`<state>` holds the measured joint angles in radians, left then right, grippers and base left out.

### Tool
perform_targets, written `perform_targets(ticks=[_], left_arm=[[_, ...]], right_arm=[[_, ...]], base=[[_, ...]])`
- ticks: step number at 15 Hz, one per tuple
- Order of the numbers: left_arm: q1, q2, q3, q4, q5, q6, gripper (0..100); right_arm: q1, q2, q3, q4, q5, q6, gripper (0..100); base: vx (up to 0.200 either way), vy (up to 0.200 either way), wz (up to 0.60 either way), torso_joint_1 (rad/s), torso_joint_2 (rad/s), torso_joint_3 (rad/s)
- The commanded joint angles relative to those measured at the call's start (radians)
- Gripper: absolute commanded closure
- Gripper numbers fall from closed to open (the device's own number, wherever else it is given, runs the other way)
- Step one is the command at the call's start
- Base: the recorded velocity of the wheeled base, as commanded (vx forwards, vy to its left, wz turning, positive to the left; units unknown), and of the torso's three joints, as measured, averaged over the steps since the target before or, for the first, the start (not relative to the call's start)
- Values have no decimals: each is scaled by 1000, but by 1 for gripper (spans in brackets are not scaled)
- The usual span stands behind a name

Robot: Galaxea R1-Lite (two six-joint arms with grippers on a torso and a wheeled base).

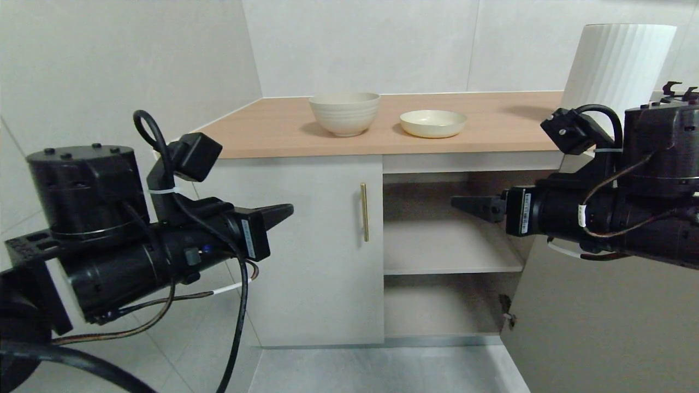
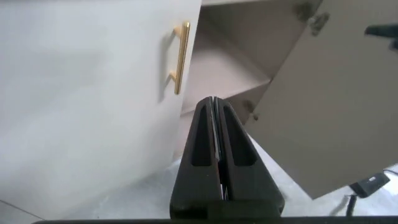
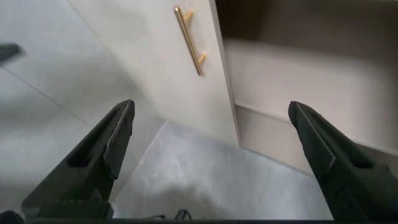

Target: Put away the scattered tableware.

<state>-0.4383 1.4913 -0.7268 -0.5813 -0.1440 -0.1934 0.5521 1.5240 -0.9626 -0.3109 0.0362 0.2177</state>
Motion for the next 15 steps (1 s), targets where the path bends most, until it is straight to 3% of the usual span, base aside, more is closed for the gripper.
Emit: perform_targets(ticks=[1,2,5,12,15], left_arm=[[4,-54,-22,28,-2,-1,100],[4,-49,-29,24,-6,-4,0],[3,-54,-46,21,-8,-8,0],[-25,-55,-60,21,-2,-8,0],[-25,-68,-69,37,-5,-8,0]], right_arm=[[22,-81,8,39,-9,0,0],[22,-110,7,68,-12,0,0],[20,-163,-8,138,-12,2,0],[19,-163,-13,142,-52,2,0],[19,-176,-16,168,-50,0,0]], base=[[0,0,0,0,0,0],[0,0,0,0,0,0],[0,0,0,0,0,0],[0,0,0,0,0,0],[200,0,0,1,-1,-1]])
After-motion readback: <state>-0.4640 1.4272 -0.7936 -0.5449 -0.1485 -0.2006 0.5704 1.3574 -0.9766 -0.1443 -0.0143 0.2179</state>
